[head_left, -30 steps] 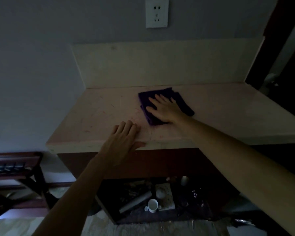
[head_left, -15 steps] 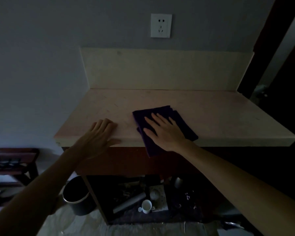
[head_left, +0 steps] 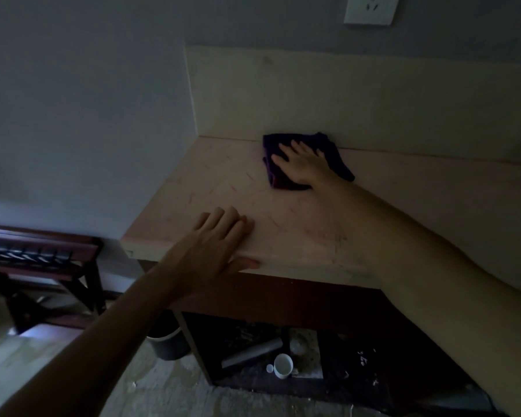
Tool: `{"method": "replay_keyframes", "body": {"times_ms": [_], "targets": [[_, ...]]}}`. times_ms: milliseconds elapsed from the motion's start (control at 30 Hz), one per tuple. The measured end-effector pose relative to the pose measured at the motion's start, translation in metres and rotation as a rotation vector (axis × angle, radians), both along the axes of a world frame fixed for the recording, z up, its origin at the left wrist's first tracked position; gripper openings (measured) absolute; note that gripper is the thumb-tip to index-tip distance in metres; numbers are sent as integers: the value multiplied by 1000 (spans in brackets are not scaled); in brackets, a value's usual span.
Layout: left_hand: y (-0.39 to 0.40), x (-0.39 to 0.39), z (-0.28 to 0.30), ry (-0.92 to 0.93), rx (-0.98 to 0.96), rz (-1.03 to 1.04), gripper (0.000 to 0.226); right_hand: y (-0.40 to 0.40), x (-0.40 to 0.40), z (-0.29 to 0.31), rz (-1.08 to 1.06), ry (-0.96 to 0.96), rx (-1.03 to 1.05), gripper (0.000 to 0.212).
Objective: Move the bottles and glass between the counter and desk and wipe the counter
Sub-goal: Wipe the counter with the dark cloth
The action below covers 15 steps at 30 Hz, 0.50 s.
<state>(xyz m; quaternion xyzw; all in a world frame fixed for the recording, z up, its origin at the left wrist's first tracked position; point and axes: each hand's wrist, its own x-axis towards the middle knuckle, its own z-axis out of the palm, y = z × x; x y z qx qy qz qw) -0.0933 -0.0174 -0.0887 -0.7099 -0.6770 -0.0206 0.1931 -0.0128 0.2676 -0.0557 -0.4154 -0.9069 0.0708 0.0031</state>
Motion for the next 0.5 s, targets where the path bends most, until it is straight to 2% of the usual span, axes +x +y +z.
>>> {"method": "replay_keyframes", "body": {"times_ms": [167,433,500], "targets": [[-3,6,4,10,8,15,74,-33,20,1,28,16,5,68],[-16,12,8,-73,-8,54,74,-174,110,-11,258,67,40,63],[-26,3,9,-88,-10,49,83,-191,118,-15,274,76,85,63]]}}
